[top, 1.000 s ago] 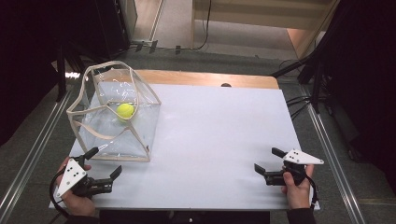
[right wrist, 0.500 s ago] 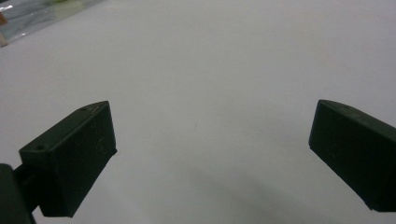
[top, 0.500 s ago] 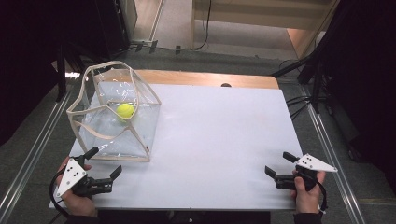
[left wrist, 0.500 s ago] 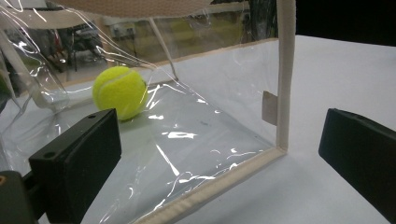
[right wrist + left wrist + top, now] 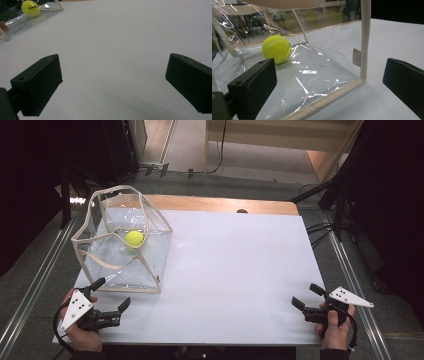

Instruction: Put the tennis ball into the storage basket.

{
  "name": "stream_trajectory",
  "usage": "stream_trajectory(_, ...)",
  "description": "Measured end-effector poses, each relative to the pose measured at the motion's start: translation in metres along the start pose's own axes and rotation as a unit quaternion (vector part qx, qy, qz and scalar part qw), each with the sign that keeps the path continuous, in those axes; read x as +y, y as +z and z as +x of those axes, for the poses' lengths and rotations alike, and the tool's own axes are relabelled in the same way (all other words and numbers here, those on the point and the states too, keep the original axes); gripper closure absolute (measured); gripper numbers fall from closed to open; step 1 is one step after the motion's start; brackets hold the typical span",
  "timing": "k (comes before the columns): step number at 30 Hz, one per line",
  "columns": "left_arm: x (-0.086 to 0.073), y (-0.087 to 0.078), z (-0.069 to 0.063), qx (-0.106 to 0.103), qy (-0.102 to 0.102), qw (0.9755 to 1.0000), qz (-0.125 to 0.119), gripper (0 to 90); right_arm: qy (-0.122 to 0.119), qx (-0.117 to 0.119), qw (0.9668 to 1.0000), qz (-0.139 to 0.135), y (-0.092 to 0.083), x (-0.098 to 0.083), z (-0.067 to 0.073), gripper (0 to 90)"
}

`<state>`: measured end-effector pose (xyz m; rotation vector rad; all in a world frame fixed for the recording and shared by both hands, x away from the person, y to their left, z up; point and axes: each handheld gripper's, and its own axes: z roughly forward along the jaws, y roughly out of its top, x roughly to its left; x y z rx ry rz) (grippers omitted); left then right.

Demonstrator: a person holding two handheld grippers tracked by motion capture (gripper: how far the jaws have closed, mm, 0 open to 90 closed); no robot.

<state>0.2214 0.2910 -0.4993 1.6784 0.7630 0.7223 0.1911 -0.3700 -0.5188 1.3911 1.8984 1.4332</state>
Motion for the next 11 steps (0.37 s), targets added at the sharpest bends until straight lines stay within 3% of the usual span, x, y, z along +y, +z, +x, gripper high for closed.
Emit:
stream_trajectory(5, 0.0000, -0.0010, 0.0003, 0.003, -0.001, 1.0000, 0.000, 0.0, -0.010, -0.016, 0.9998, -0.003, 0.0002, -0.0004, 0.0023, 0.0)
stream_trajectory(11, 0.0001, 0.0003, -0.0001, 0.005, 0.000, 1.0000, 0.001, 0.0, -0.017, -0.014, 0.9998, -0.002, 0.0018, 0.0001, 0.0029, 0.0)
